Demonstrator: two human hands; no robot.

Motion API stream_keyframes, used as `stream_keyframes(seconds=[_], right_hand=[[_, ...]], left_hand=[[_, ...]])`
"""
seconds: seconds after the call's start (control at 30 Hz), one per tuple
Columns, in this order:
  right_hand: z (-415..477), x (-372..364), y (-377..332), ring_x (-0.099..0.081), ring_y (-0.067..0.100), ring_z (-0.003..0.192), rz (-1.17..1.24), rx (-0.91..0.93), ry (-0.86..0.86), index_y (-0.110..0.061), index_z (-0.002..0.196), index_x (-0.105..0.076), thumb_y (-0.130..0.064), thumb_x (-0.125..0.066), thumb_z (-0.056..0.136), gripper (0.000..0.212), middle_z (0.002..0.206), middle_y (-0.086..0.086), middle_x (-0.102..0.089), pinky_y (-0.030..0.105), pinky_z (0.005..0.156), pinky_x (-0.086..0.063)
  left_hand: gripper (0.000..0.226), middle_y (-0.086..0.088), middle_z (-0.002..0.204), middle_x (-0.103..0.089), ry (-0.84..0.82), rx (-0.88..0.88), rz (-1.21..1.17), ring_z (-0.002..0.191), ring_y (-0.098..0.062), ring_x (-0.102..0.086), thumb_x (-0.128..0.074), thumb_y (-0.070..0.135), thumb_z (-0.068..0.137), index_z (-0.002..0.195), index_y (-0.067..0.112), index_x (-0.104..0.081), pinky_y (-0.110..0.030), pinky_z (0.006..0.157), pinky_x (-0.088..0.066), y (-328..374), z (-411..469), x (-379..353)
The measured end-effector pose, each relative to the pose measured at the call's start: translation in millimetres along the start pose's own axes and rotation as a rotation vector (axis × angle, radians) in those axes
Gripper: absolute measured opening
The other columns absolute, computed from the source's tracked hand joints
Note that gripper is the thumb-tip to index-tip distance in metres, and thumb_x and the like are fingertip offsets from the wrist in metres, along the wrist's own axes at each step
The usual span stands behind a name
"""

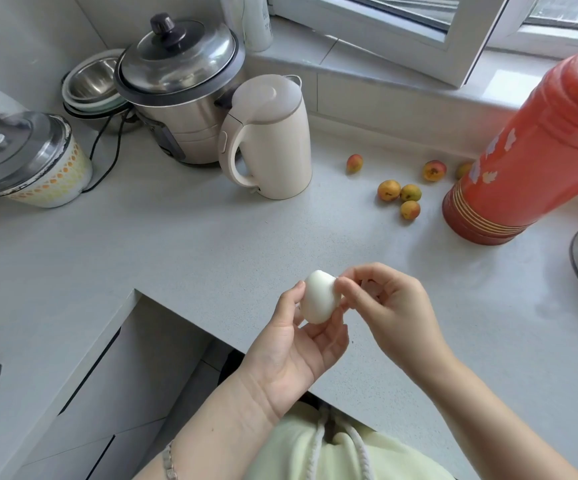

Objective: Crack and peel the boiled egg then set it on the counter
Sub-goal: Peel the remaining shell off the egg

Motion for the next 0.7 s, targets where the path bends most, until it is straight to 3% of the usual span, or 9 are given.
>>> stream_keyframes(seconds=[0.13, 0.23, 0.33, 0.53, 0.7], right_hand=[[5.4, 7.9, 7.8, -0.046, 0.01, 0.054, 0.372, -0.214, -0.011, -0.011, 0.069, -0.061, -0.01, -0.055, 0.086, 0.018, 0.056, -0.004, -0.056, 0.018, 0.054, -0.039], [6.8, 14.5, 8.8, -0.048, 0.01, 0.053, 0.558, -0.309, -0.073, -0.007, 0.07, -0.058, -0.003, -0.045, 0.087, 0.021, 0.06, 0.001, -0.056, 0.016, 0.053, -0.043], [4.9, 16.4, 12.0, -0.052, 0.007, 0.051, 0.546, -0.356, -0.114, -0.007, 0.076, -0.062, 0.005, -0.039, 0.087, 0.028, 0.063, 0.0, -0.059, 0.013, 0.051, -0.047], [1.9, 12.9, 13.8, -0.057, 0.007, 0.054, 0.466, -0.313, -0.109, -0.01, 0.083, -0.068, 0.0, -0.056, 0.083, 0.016, 0.066, 0.001, -0.072, 0.013, 0.054, -0.05], [2.9, 14.4, 10.9, -0.057, 0.01, 0.052, 0.46, -0.294, -0.081, -0.012, 0.076, -0.07, -0.01, -0.067, 0.069, 0.008, 0.062, 0.004, -0.071, 0.016, 0.054, -0.049]], left_hand=[[0.036, -0.015, 0.086, -0.067, -0.041, 0.049, -0.12, 0.055, -0.017, -0.064, -0.068, 0.026, 0.066, 0.08, -0.007, -0.072, -0.029, 0.055, -0.057, 1.6, -1.6, -1.4], [0.035, -0.012, 0.081, -0.066, -0.065, 0.053, -0.168, 0.054, -0.015, -0.063, -0.065, 0.025, 0.069, 0.094, 0.0, -0.065, -0.029, 0.055, -0.056, 3.9, -2.8, -0.8], [0.032, -0.011, 0.084, -0.069, -0.075, 0.035, -0.12, 0.057, -0.014, -0.063, -0.063, 0.026, 0.071, 0.099, 0.01, -0.063, -0.029, 0.058, -0.055, 4.4, -2.4, 0.6], [0.03, -0.009, 0.083, -0.07, -0.13, 0.074, -0.094, 0.058, -0.016, -0.064, -0.06, 0.028, 0.073, 0.084, 0.003, -0.072, -0.025, 0.053, -0.052, 2.7, -1.8, 0.9], [0.031, -0.015, 0.087, -0.071, -0.259, 0.157, -0.17, 0.056, -0.016, -0.063, -0.064, 0.028, 0.074, 0.091, 0.002, -0.072, -0.023, 0.048, -0.049, 1.3, -3.7, 1.2]])
Point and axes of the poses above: each hand's wrist, its own z-axis towards the middle knuckle, its own x-axis out of the back of the hand, y = z × x, the point moved 3 cm from there along z, towards the middle knuckle
